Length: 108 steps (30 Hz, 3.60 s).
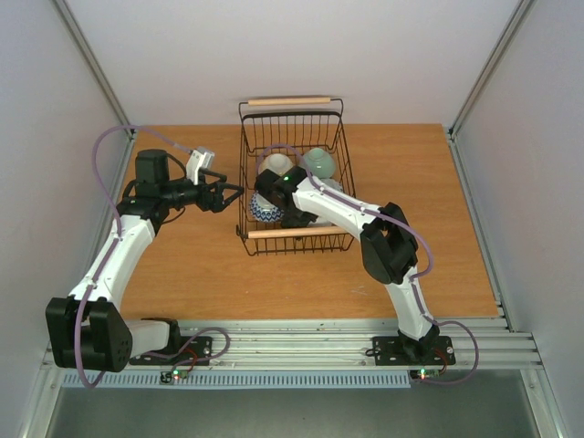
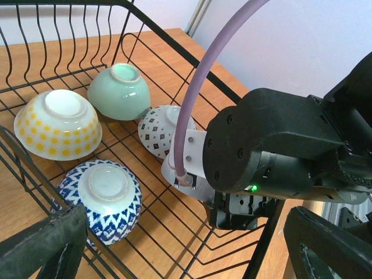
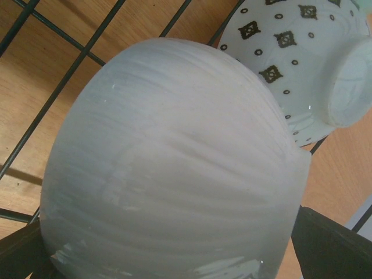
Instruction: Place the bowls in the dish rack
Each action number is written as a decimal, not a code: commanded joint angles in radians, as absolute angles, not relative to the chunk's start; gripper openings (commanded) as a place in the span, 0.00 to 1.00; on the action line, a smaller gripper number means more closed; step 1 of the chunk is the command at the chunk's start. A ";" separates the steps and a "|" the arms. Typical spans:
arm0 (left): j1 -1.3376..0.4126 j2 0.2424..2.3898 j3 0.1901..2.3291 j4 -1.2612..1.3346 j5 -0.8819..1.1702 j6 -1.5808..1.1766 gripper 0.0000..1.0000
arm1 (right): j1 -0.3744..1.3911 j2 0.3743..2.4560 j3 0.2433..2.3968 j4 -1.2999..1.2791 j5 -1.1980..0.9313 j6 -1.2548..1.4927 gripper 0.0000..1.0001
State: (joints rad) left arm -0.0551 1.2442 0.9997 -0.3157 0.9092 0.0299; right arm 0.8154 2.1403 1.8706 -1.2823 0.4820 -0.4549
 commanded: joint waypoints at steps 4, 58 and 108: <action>-0.051 1.247 1.005 -0.294 0.922 0.044 0.93 | 0.864 2.105 1.857 -1.230 0.336 -0.477 0.99; -0.051 1.227 1.005 -0.296 0.928 0.048 0.93 | 0.979 2.350 2.035 -1.170 0.154 -0.483 0.99; -0.031 1.052 0.898 -0.124 0.514 -0.043 0.99 | 1.121 2.264 1.858 -1.087 0.289 -0.523 0.99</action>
